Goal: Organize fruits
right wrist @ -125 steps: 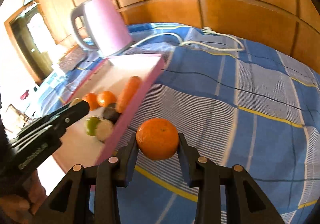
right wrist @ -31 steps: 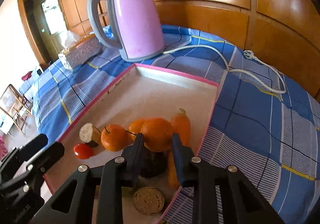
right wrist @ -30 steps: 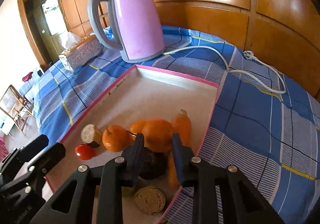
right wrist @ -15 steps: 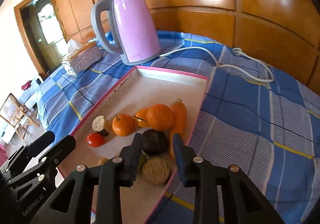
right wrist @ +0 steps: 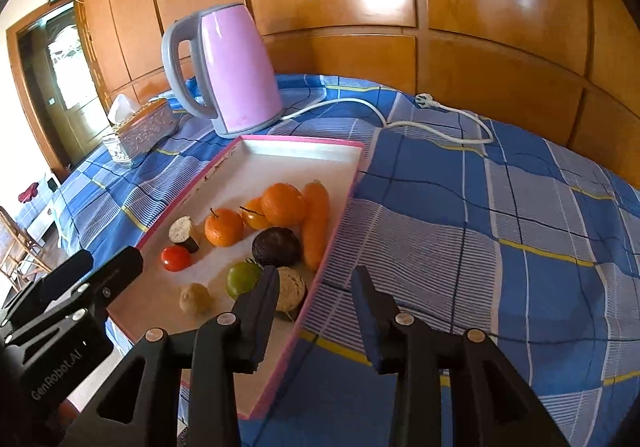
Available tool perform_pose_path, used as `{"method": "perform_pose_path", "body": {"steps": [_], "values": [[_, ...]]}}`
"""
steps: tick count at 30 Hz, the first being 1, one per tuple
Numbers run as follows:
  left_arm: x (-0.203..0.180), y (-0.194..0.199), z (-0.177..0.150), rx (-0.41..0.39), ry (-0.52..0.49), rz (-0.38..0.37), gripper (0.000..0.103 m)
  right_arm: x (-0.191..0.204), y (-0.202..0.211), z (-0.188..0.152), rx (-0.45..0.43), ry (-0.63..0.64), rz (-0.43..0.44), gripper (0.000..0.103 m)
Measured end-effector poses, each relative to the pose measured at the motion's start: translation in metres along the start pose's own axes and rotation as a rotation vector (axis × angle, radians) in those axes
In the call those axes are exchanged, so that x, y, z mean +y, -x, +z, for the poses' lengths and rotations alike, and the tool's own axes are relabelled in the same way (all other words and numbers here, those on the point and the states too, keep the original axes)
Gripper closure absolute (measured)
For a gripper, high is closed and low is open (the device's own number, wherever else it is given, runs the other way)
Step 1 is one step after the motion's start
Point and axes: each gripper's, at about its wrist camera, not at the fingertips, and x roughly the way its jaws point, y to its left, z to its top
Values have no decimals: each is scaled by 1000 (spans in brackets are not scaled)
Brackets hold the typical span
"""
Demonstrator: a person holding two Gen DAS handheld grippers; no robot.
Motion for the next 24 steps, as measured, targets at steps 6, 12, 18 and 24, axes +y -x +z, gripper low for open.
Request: {"method": "perform_pose_path", "body": {"steps": [6, 12, 18, 24], "values": [[-1, 2, -2, 0, -3, 5, 28, 3, 4, -5, -4, 15, -3, 65], [1, 5, -1, -10, 0, 10, 24, 8, 4, -9, 2, 28, 2, 65], [0, 5, -2, -6, -5, 9, 24, 9, 5, -10, 1, 28, 3, 65], [1, 5, -2, -10, -7, 13, 22, 10, 5, -11, 3, 23, 6, 65]]}}
